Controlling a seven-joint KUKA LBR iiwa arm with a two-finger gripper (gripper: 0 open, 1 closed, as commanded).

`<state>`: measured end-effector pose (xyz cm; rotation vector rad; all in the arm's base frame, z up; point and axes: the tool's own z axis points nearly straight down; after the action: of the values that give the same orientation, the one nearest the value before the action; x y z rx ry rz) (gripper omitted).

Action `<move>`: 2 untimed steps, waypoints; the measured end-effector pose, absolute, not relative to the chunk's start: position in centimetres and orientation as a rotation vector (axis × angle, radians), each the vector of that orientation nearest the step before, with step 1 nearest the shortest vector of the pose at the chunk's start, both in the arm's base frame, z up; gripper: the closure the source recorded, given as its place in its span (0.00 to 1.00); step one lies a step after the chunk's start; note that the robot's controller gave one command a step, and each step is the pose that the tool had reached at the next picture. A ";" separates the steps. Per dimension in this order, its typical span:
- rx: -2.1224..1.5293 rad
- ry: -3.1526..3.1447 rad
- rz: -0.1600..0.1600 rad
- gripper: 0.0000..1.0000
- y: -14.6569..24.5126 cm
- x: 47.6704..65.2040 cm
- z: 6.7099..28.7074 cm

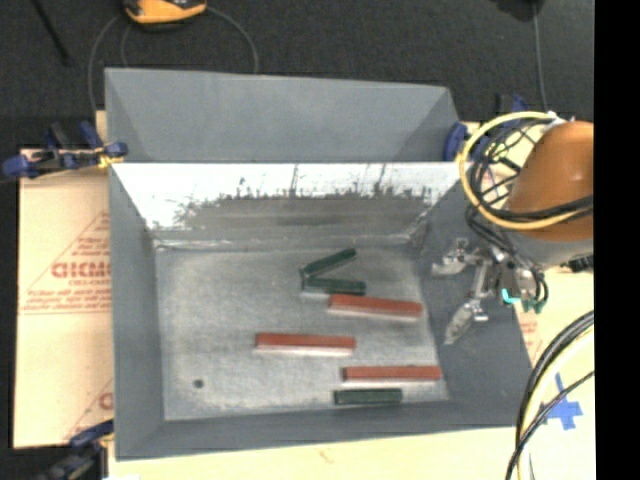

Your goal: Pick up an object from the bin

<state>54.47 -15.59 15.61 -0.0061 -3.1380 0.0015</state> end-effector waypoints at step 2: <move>0.046 -3.151 0.008 1.00 -12.2 60.2 8.0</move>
Offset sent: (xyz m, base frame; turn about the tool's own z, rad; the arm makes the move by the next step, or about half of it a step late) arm 0.0525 0.0378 -0.0861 -0.0311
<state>60.24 -12.17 7.98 0.0459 -3.1514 0.0075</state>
